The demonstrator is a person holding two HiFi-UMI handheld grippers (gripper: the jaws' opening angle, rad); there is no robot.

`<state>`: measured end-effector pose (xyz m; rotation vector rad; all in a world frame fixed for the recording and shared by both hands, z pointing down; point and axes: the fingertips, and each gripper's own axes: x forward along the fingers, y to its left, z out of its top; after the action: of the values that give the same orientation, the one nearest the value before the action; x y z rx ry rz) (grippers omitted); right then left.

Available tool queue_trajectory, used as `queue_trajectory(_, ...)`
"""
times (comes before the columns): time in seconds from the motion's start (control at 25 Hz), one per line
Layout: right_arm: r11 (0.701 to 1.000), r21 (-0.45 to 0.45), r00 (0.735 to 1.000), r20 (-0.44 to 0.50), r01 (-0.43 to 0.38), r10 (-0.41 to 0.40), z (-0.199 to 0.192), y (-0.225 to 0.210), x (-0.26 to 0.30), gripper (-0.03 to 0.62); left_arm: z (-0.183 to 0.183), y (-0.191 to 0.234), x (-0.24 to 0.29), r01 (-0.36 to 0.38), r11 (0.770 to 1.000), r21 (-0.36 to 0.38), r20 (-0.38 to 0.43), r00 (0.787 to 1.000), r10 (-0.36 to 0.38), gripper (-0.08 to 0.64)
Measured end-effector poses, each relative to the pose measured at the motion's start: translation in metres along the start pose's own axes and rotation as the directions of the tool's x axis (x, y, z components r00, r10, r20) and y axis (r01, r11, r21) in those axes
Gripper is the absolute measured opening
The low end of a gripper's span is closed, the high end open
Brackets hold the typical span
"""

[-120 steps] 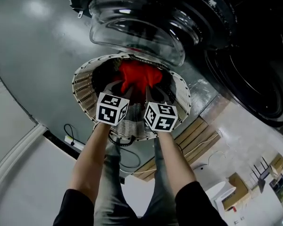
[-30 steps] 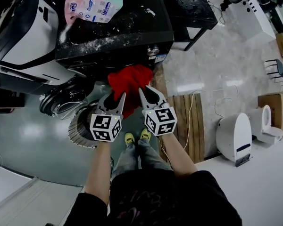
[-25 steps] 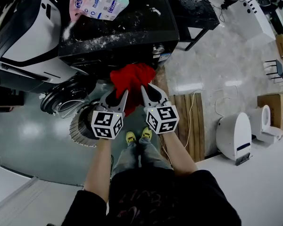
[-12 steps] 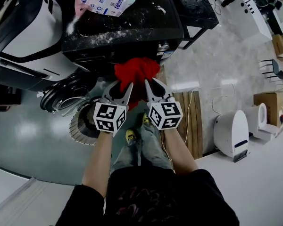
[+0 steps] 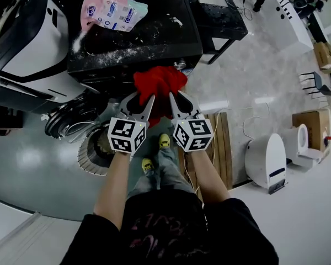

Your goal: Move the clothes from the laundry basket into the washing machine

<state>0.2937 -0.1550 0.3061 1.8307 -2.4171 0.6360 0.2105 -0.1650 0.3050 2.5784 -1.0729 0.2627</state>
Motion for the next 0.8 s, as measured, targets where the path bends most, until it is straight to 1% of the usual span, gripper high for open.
queue_trajectory(0.12, 1.0, -0.003, 1.0, -0.006, -0.013, 0.013, 0.002, 0.0, 0.004, 0.048, 0.002, 0.004, 0.002, -0.009, 1.0, 0.006, -0.003, 1.0, 0.009, 0.115)
queue_trajectory(0.28, 1.0, -0.001, 0.999, -0.018, -0.03, 0.03, -0.006, 0.001, 0.016, 0.048, -0.005, 0.016, 0.004, -0.027, 1.0, -0.006, -0.006, 1.0, 0.027, 0.115)
queue_trajectory(0.48, 0.999, 0.004, 0.997, -0.05, -0.052, 0.052, -0.028, 0.003, 0.035, 0.048, -0.028, 0.036, 0.007, -0.05, 0.998, -0.034, -0.019, 0.999, 0.05, 0.115)
queue_trajectory(0.8, 0.997, 0.001, 0.993, -0.086, -0.083, 0.083, -0.076, -0.004, 0.072, 0.048, -0.075, 0.07, 0.023, -0.085, 0.993, -0.078, -0.01, 0.996, 0.084, 0.115)
